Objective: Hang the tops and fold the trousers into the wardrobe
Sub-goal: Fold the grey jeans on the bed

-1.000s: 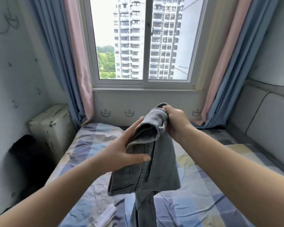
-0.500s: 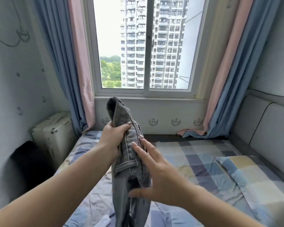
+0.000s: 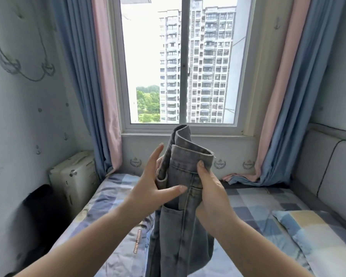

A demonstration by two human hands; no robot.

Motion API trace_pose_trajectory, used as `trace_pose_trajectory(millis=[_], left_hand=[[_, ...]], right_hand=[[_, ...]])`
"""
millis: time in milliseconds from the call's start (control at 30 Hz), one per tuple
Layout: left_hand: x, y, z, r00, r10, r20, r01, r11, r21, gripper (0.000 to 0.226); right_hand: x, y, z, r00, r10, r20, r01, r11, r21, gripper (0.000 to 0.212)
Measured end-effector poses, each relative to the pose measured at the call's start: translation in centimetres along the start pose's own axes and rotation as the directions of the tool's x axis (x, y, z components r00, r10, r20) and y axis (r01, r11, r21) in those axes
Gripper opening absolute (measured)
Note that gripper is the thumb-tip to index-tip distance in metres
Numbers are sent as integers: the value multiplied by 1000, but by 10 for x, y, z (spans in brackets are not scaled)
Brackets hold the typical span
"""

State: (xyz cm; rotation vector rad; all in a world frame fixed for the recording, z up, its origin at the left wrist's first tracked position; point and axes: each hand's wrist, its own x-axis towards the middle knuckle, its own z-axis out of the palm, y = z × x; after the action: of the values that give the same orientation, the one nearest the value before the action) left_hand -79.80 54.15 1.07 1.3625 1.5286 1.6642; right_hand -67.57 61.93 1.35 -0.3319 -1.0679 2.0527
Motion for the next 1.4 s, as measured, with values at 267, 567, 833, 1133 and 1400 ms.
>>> trace_pose_trajectory(millis=[267, 567, 833, 1133, 1400], left_hand=[[25, 27, 60, 991, 25, -129, -43, 989, -141, 58], [107, 95, 193, 992, -128, -3, 101, 801, -590, 51], [142, 170, 321, 997, -75, 14, 61, 672, -738, 51], [136, 209, 339, 998, 29, 63, 40, 498, -866, 45], [77, -14, 178, 781, -512, -358, 34, 607, -794, 49]], right_hand=[[16, -71, -50, 996, -31, -78, 15, 981, -193, 32], [44, -228, -107, 961, -248, -119, 148, 832, -535, 22], [41, -367, -130, 828, -555, -81, 265, 514, -816, 23], [64, -448, -98, 736, -675, 44, 230, 188, -955, 28], [127, -290, -150, 893, -444, -76, -97, -24, -995, 31]])
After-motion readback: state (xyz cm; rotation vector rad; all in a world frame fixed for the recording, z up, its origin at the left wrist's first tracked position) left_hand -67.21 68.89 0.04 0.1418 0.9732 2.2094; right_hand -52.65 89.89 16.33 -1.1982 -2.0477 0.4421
